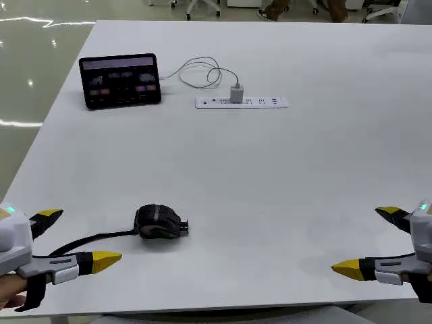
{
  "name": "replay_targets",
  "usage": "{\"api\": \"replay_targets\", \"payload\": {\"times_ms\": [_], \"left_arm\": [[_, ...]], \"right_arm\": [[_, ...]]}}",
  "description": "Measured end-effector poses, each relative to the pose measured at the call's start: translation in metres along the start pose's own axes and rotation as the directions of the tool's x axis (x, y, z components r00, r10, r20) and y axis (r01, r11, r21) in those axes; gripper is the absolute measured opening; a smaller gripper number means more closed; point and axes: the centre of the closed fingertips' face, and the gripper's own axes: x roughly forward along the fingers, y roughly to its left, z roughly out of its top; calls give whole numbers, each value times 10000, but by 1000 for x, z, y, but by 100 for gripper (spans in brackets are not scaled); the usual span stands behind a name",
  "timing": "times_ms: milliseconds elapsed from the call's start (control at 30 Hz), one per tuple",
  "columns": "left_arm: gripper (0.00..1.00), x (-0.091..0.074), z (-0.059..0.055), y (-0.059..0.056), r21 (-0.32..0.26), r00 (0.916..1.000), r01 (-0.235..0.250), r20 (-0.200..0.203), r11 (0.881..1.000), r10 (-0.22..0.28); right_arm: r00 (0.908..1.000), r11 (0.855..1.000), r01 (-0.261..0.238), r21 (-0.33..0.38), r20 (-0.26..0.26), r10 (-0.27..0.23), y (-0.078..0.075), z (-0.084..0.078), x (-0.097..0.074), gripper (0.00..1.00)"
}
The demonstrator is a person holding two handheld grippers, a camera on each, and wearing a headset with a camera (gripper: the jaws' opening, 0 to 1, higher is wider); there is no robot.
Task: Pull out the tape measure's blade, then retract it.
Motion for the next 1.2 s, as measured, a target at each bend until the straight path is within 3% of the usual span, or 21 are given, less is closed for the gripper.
{"api": "replay_targets", "payload": {"times_ms": [433,700,800,867,933,967,1067,1133,1200], "left_arm": [[100,-1,2,3,18,10000,-12,16,10000,12],[100,1,-2,2,63,9999,94,-90,9999,-93],[100,3,-4,1,235,9996,118,-255,9997,-112],[100,4,-2,8,739,9994,-242,-247,9970,260],[100,6,-2,-2,317,9987,332,-395,9989,-319],[100,7,-3,-2,324,9983,341,-483,9989,-325],[100,12,-3,-8,520,9950,721,-727,9960,-682],[100,16,3,-10,1214,9959,853,-388,9889,-812],[100,18,-1,-15,760,9900,1236,-782,9894,-1176]], "right_arm": [[10000,10000,-50,-3,63,50,1,3,-1,100],[9999,9999,59,-112,144,-58,-1,4,-2,100],[9999,9999,56,-150,156,-53,-1,5,-2,100],[9999,9998,65,-204,135,-62,-1,5,-1,100],[9999,9997,49,-235,136,-46,0,8,-1,100],[9999,9997,17,-247,155,-13,0,9,-1,100],[9989,9973,160,-722,461,-127,-2,18,4,100],[9993,9981,67,-618,360,-45,0,19,6,100],[9996,9978,-43,-654,286,62,2,23,9,100]]}}
